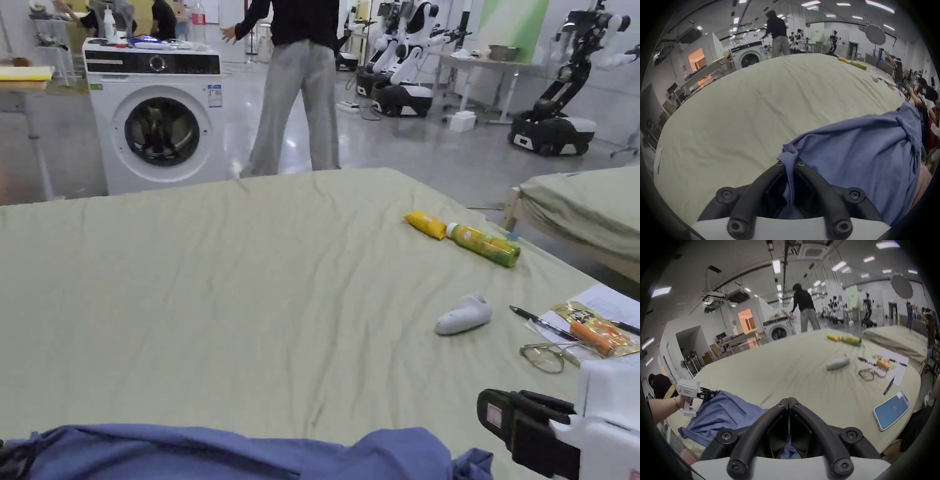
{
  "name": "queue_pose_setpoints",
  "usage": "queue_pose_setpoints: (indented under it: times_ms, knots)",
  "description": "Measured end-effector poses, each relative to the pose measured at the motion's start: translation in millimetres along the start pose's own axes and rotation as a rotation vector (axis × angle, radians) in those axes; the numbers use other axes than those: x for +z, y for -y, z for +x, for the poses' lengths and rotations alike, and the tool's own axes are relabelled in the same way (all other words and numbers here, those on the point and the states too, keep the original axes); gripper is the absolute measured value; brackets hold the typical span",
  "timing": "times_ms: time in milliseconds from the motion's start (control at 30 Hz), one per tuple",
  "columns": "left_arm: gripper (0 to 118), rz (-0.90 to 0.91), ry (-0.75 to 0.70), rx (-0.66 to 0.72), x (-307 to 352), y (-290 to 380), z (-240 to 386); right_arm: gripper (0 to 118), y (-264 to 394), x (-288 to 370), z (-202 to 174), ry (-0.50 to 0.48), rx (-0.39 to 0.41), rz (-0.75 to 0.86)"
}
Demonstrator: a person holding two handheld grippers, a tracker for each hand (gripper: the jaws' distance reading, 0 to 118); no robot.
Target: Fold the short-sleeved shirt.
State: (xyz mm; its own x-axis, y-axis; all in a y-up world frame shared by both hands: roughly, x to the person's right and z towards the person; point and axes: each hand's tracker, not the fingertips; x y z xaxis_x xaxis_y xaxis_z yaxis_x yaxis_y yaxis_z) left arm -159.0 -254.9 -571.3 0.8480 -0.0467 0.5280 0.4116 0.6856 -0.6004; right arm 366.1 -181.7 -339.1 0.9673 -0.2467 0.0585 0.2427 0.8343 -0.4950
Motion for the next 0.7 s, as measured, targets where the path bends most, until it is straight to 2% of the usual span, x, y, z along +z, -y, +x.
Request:
queue_pose_setpoints:
  times_ms: [33, 67, 133, 167, 200, 267, 367, 433, 533, 600, 633, 700]
  knots:
    - [1, 0.016, -0.003, 0.029, 4, -1, -1, 2, -4, -6, 11, -0.035, -0.020, -0.038]
    - [1, 0.032, -0.006, 0.058, 8, -1, -2, 27, -7, -14, 20, -0.059, -0.034, -0.099]
    - [1, 0.040, -0.012, 0.076, 16, -5, -8, 106, -8, -33, 31, -0.029, -0.070, -0.212]
    - [1, 0.040, -0.018, 0.073, 19, -5, -8, 112, -6, -42, 38, 0.007, -0.086, -0.259]
    - [1, 0.042, -0.027, 0.066, 22, -6, -7, 109, -9, -49, 43, -0.002, -0.106, -0.256]
    - [1, 0.042, -0.057, 0.039, 32, -10, -5, 109, -9, -67, 52, 0.058, -0.099, -0.374]
    - [1, 0.033, -0.077, 0.051, 33, -13, -8, 109, -3, -77, 61, 0.131, -0.005, -0.481]
    - [1, 0.028, -0.078, 0.063, 33, -13, -7, 109, 5, -83, 62, 0.139, 0.076, -0.519]
    - [1, 0.009, -0.081, 0.063, 26, -13, -5, 110, 10, -113, 56, 0.131, 0.108, -0.613]
    - [1, -0.011, -0.086, 0.064, 23, -12, -1, 110, 15, -119, 41, 0.173, 0.213, -0.609]
    - [1, -0.015, -0.088, 0.065, 20, -12, -2, 104, 11, -122, 35, 0.161, 0.243, -0.605]
    - [1, -0.020, -0.091, 0.075, 21, -11, 0, 71, 10, -114, 18, 0.116, 0.281, -0.588]
